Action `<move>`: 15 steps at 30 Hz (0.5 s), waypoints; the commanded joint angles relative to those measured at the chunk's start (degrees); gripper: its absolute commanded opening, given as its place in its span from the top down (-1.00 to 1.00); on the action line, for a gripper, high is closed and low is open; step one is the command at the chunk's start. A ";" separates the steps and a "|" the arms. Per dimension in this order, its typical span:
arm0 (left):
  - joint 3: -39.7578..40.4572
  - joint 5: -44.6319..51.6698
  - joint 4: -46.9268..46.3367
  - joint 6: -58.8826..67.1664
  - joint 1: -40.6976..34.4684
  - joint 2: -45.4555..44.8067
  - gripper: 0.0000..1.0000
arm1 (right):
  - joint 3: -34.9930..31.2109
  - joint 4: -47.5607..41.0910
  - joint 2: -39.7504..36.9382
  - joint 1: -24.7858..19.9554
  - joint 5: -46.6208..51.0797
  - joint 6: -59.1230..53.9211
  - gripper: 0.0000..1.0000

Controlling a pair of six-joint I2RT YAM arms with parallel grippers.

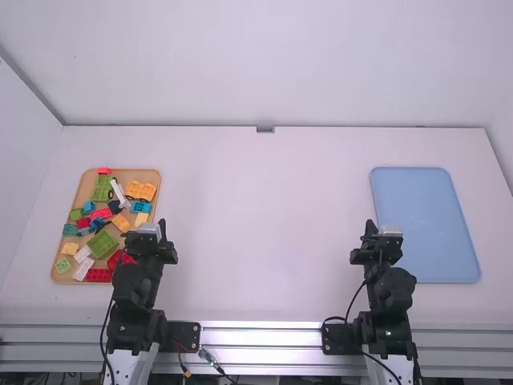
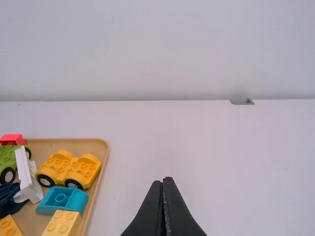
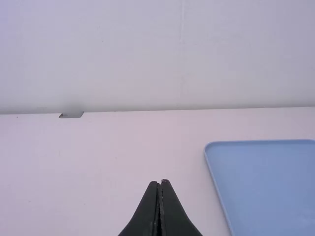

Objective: Assemble lego blocks to make yellow taxi

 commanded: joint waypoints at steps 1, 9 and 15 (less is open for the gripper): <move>0.04 -0.01 -0.01 0.01 -0.02 -0.01 0.99 | 0.01 -0.03 0.01 0.00 -0.07 -0.05 0.99; 1.32 -0.86 0.32 0.64 -0.10 1.57 0.93 | 1.14 0.56 1.34 0.02 -0.16 -0.53 0.92; 4.22 -2.98 0.42 1.66 -0.22 5.29 0.82 | 3.80 0.66 4.32 -0.06 -0.33 -1.35 0.82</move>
